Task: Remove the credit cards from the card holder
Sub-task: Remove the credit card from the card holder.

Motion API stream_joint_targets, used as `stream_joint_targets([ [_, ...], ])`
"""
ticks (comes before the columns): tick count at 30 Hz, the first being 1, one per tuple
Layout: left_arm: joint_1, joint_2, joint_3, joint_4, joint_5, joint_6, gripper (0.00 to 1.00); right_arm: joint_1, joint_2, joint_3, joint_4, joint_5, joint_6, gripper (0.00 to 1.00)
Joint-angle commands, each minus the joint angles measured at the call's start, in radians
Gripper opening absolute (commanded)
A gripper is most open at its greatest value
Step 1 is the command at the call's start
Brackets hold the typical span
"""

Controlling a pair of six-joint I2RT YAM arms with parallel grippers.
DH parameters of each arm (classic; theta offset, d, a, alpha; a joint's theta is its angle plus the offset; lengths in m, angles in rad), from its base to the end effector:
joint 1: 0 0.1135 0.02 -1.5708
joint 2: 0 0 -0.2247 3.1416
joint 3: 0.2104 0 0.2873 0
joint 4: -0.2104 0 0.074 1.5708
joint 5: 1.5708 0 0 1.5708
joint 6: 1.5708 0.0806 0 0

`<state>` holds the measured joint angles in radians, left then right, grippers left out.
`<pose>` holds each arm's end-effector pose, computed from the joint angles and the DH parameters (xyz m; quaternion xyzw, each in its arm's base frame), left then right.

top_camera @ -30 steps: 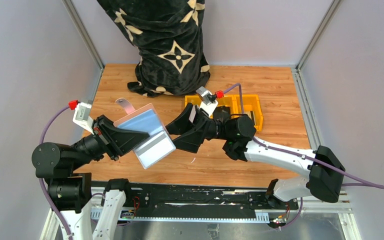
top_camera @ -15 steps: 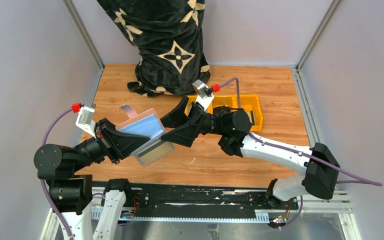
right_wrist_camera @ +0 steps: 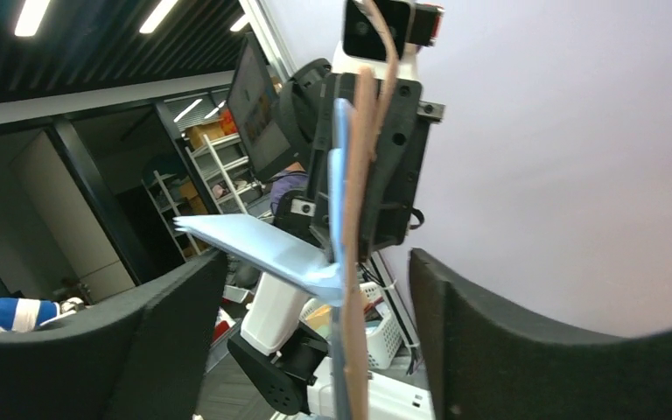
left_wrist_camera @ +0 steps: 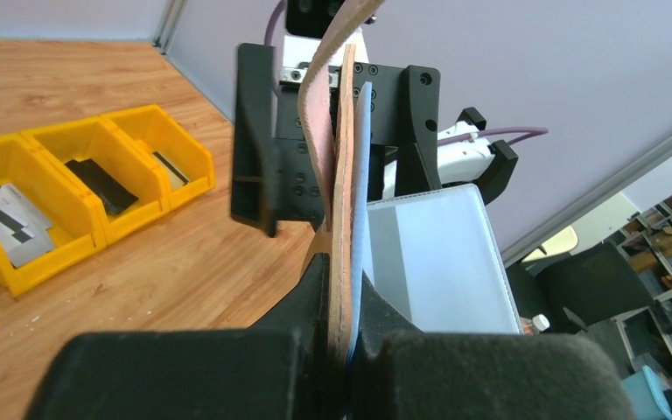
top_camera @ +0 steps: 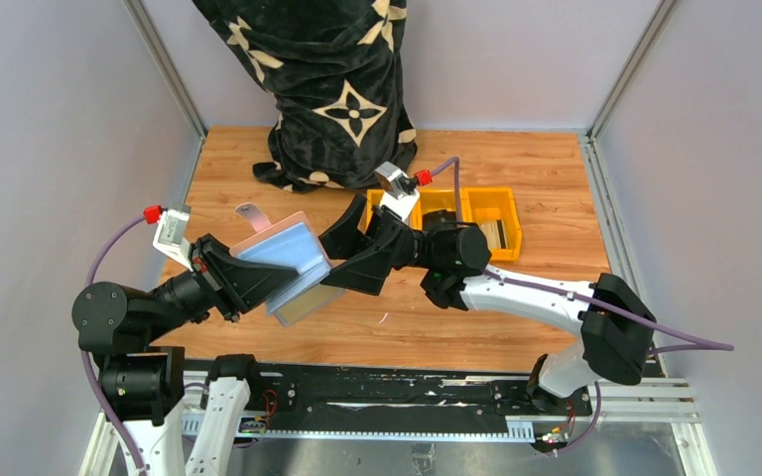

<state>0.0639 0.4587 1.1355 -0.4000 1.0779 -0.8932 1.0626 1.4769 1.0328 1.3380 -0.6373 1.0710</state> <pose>0.1122 -0.0640 0.4664 0.1253 0.6478 -0.5590 0.5021 0.1359 0.3425 0.3789 -0.2942 0.3165 0.8346 0.3415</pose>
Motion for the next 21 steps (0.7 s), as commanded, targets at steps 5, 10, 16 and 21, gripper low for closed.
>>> stream_joint_targets([
  [5,-0.001,-0.013,0.007,-0.019,-0.047,0.008,0.0,0.028,0.018,0.006,0.142,-0.02,0.056,0.44],
  [10,-0.001,-0.008,0.015,-0.014,-0.045,-0.003,0.0,0.04,0.027,-0.005,0.119,-0.025,0.053,0.62],
  [16,-0.001,0.001,0.033,-0.001,-0.046,-0.024,0.0,0.056,0.03,-0.014,0.104,-0.036,0.04,0.57],
  [21,-0.001,0.009,0.046,0.016,-0.044,-0.036,0.0,0.059,0.046,-0.003,0.094,-0.062,0.046,0.21],
])
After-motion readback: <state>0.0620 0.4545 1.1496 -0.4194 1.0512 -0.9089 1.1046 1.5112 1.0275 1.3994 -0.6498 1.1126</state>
